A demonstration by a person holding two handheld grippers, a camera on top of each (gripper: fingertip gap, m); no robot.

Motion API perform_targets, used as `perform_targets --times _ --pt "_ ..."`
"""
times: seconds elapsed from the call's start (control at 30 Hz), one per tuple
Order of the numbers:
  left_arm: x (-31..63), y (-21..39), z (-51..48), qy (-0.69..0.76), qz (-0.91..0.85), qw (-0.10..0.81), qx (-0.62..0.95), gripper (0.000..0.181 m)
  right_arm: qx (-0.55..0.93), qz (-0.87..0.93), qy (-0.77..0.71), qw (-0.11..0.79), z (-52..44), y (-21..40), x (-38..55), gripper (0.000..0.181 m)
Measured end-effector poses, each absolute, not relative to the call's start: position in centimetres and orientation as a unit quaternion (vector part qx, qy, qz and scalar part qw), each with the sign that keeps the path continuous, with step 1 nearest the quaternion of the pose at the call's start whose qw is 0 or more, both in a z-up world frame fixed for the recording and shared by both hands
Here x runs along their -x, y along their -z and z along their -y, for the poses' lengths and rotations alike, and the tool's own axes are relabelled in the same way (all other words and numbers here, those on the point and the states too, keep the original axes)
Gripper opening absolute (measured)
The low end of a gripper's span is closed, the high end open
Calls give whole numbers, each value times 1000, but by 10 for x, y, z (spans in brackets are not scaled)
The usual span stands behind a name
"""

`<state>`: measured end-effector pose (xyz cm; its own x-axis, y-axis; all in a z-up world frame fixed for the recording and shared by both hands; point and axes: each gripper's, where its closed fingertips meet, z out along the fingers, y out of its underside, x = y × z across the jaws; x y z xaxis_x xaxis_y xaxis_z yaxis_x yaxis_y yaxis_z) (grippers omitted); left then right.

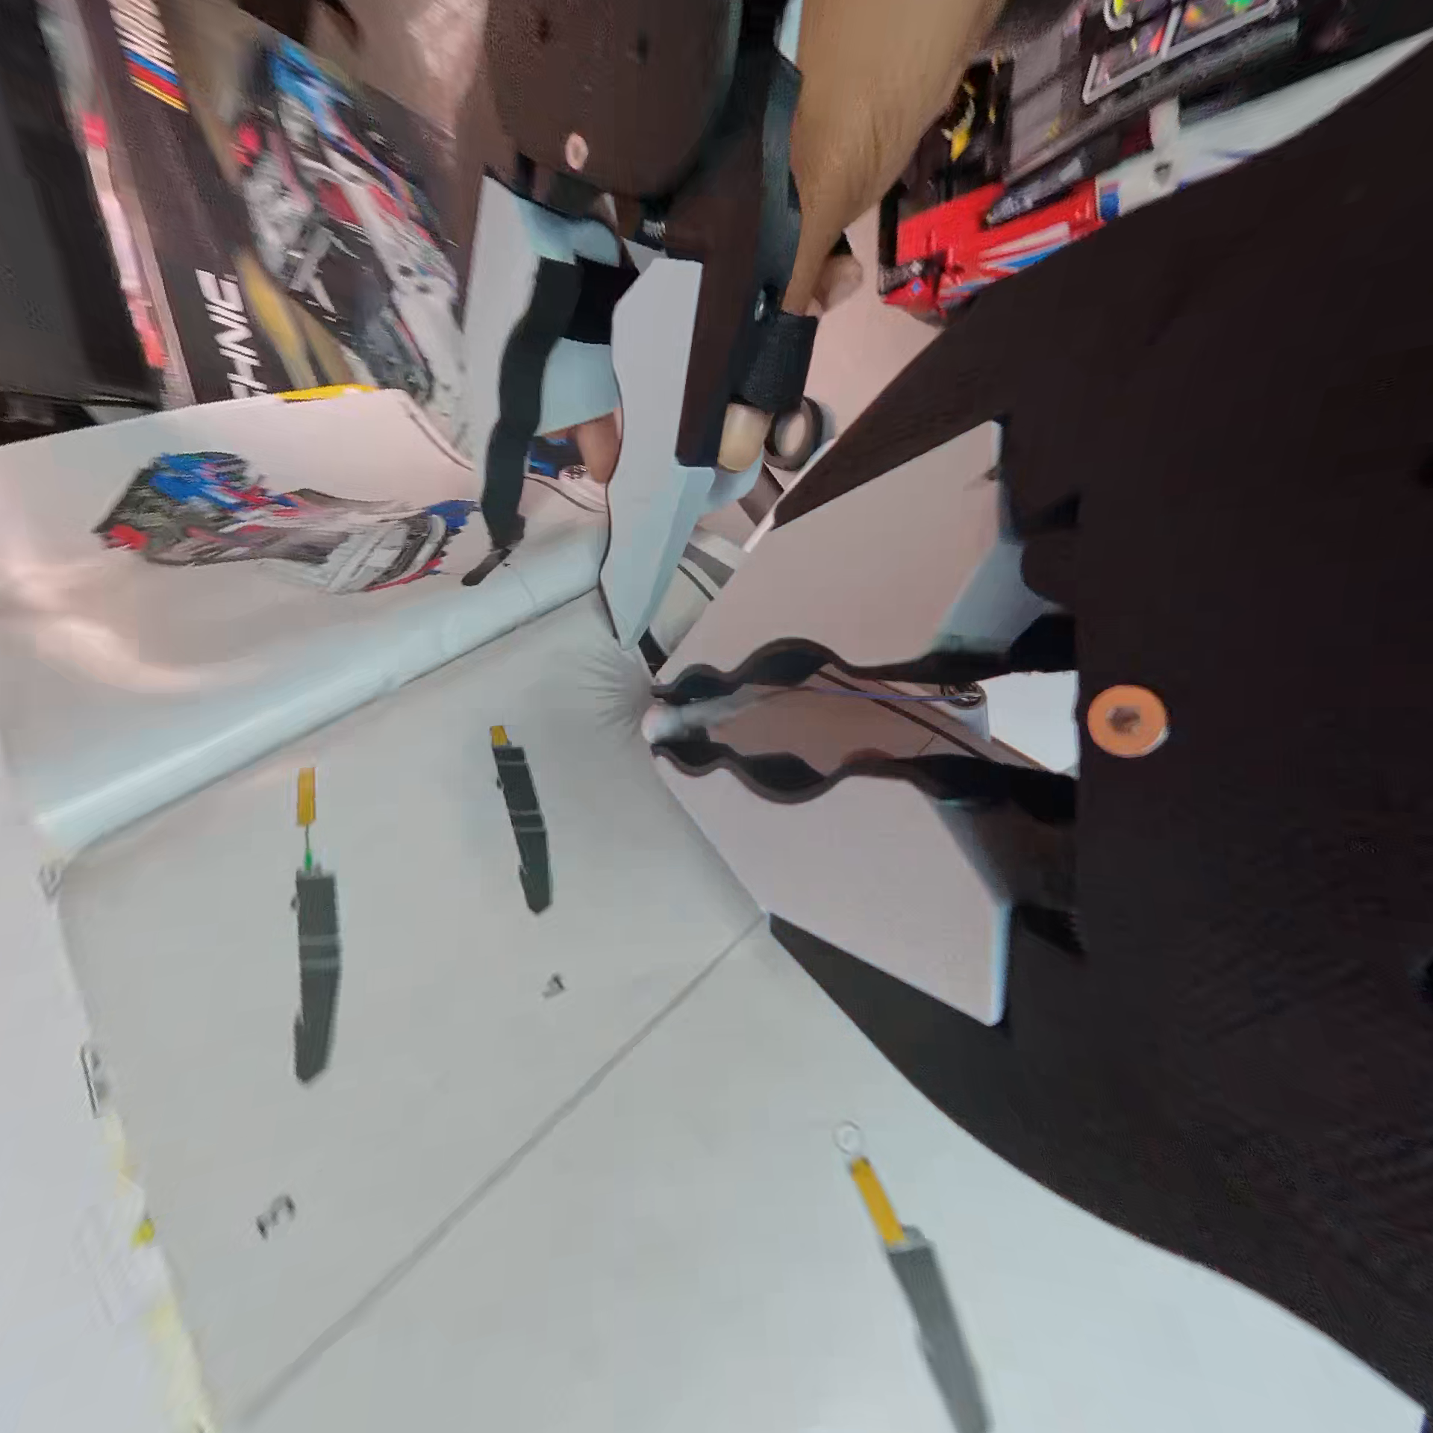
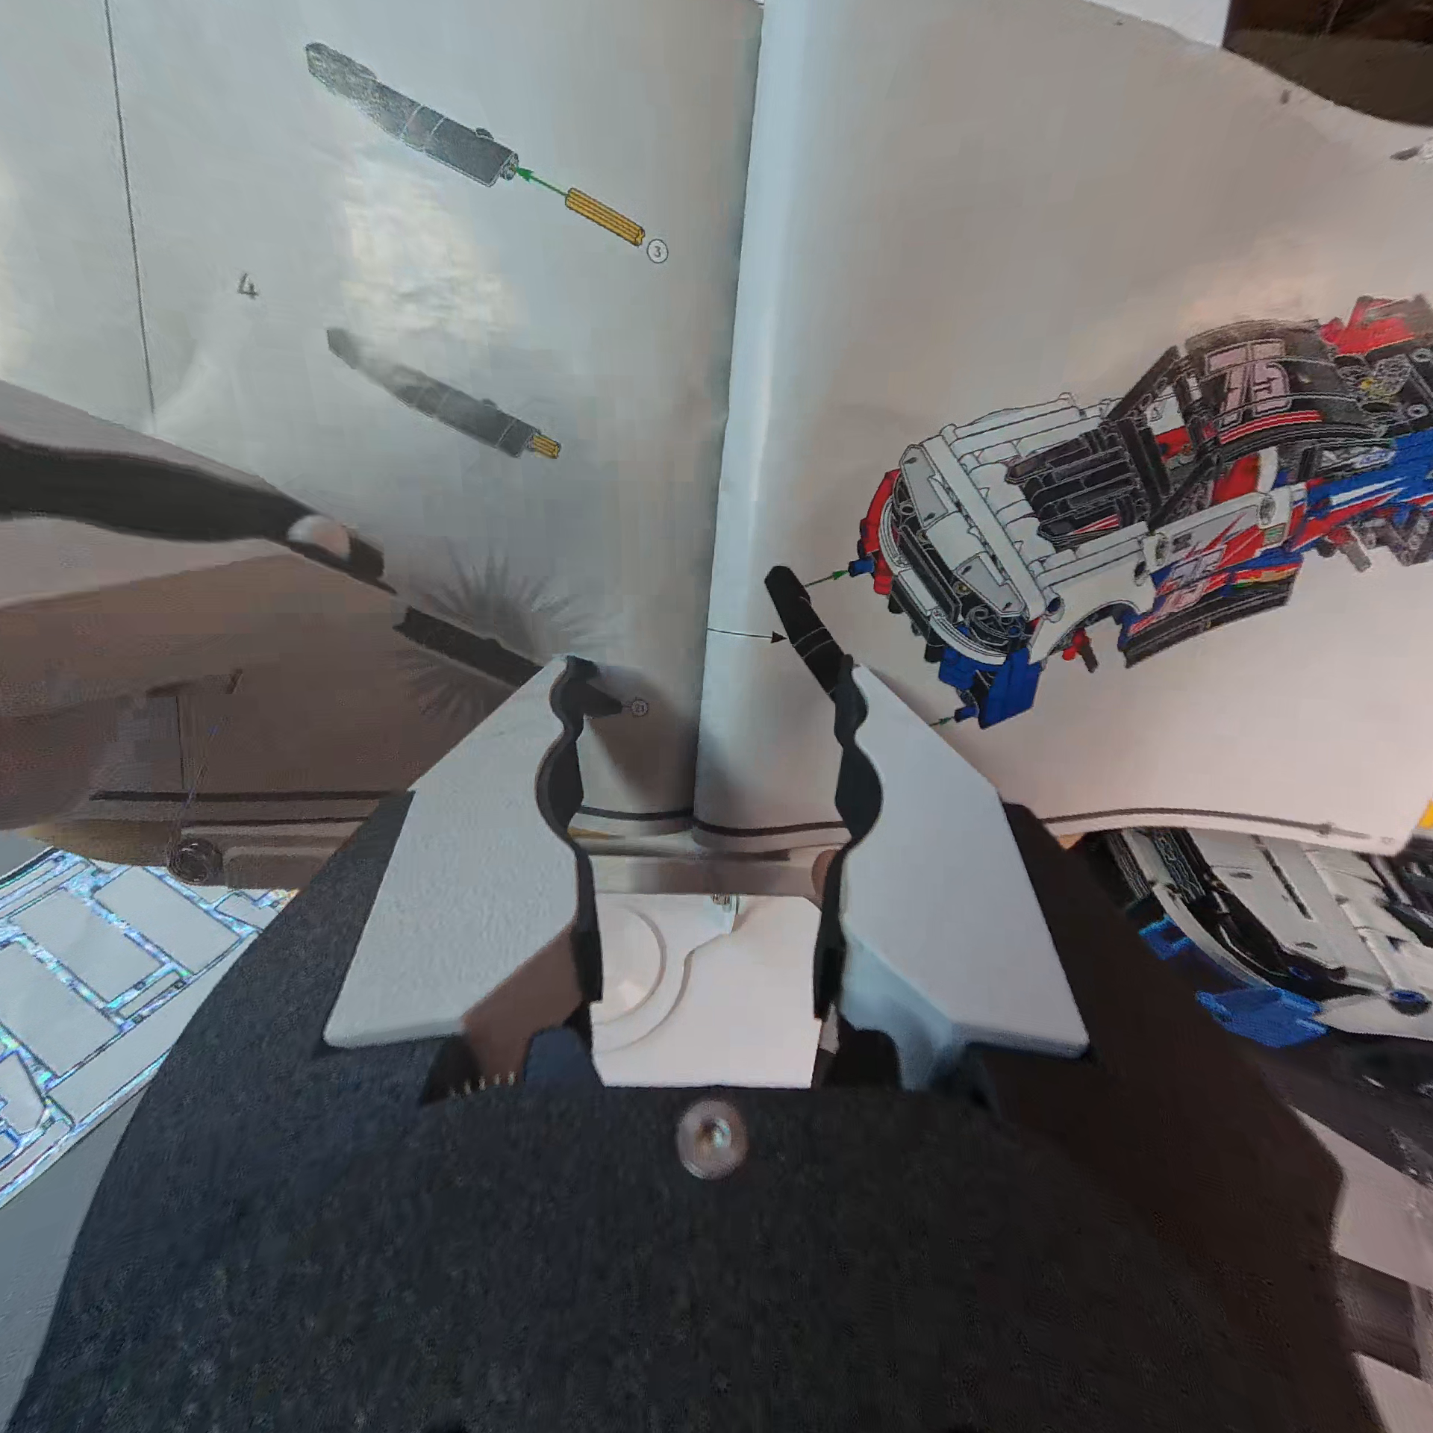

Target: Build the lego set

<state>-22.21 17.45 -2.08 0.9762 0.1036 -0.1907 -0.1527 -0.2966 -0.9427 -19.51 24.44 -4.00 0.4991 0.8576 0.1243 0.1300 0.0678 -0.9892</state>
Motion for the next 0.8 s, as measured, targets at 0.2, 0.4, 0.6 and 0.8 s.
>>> perform_targets --times 0.2,0.4,0.6,0.8 --pt "190 71 -204 -159 -164 476 850 7 594 416 -361 586 -242 39 184 68" --pt "184 89 -198 -194 -209 434 855 20 580 409 -411 572 -256 46 149 67" --pt "183 57 -178 -159 -144 524 824 18 606 363 -461 537 -280 67 123 70" --pt "203 76 -169 -195 -133 487 841 21 636 273 -568 445 -297 86 123 85"
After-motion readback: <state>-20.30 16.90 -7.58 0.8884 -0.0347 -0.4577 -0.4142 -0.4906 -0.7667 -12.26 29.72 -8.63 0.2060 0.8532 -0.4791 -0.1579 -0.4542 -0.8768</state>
